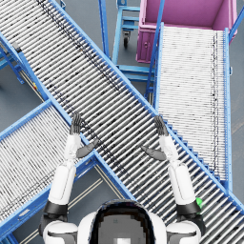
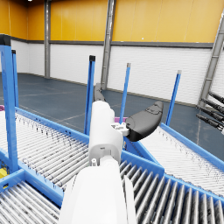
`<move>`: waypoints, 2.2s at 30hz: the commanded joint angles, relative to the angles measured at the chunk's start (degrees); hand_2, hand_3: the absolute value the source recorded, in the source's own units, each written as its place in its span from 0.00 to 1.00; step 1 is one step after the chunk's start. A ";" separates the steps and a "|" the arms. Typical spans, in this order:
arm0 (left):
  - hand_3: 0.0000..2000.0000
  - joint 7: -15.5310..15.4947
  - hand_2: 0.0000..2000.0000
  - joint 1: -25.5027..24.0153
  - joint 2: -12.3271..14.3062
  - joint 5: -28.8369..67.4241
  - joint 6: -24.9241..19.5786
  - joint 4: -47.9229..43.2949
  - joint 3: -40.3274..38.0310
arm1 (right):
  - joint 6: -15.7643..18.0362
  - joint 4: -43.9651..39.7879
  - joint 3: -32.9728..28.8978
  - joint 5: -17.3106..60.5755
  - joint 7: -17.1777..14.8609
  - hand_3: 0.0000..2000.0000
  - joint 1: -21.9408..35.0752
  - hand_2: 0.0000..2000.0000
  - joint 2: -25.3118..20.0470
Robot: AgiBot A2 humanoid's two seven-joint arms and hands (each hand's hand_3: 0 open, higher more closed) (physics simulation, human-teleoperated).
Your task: Pick up the oil and place it on the left assembly line, put the cola on the right, and keep Sprite still
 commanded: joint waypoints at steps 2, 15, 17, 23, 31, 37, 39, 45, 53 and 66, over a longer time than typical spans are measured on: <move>0.00 0.00 0.00 0.00 0.00 0.00 0.00 0.00 0.00 | 0.00 0.00 0.00 0.00 0.00 0.00 0.00 0.00 0.00; 0.00 -4.98 0.00 6.70 4.04 0.00 -4.99 -2.59 -4.75 | -4.94 2.94 -5.33 0.00 5.00 0.00 4.88 0.00 -3.14; 0.00 -5.36 0.00 8.59 4.56 0.00 -5.37 -3.08 -6.93 | -5.32 3.97 -7.37 -0.01 5.38 0.00 6.06 0.00 -3.57; 0.00 -5.71 0.00 12.54 5.54 15.26 -5.72 -4.25 -11.01 | -5.66 5.79 -11.20 12.70 5.73 0.00 8.49 0.00 -4.55; 0.00 -5.76 0.00 17.35 5.76 30.29 -5.77 -4.52 -15.54 | -5.71 6.67 -18.85 25.65 5.78 0.00 12.74 0.00 -4.19; 0.00 -5.76 0.00 18.60 5.71 31.76 -5.78 -3.57 -18.58 | -5.71 5.09 -22.69 26.69 5.78 0.00 11.71 0.00 -4.55; 0.00 -5.76 0.00 18.62 5.73 31.86 -5.78 -3.37 -19.25 | -5.71 4.83 -23.33 26.77 5.78 0.00 11.78 0.00 -4.55; 0.00 -5.76 0.00 17.84 5.98 31.96 -5.78 -3.24 -19.41 | -5.71 4.65 -24.50 26.84 5.78 0.00 11.94 0.00 -4.54; 0.00 -5.76 0.00 18.00 6.08 31.97 -5.78 -3.73 -19.58 | -5.71 5.00 -24.22 26.84 5.78 0.00 11.13 0.00 -4.91; 0.00 -5.76 0.00 16.87 6.59 31.98 -5.78 -4.16 -18.59 | -5.71 5.47 -22.78 26.85 5.78 0.00 9.33 0.00 -5.72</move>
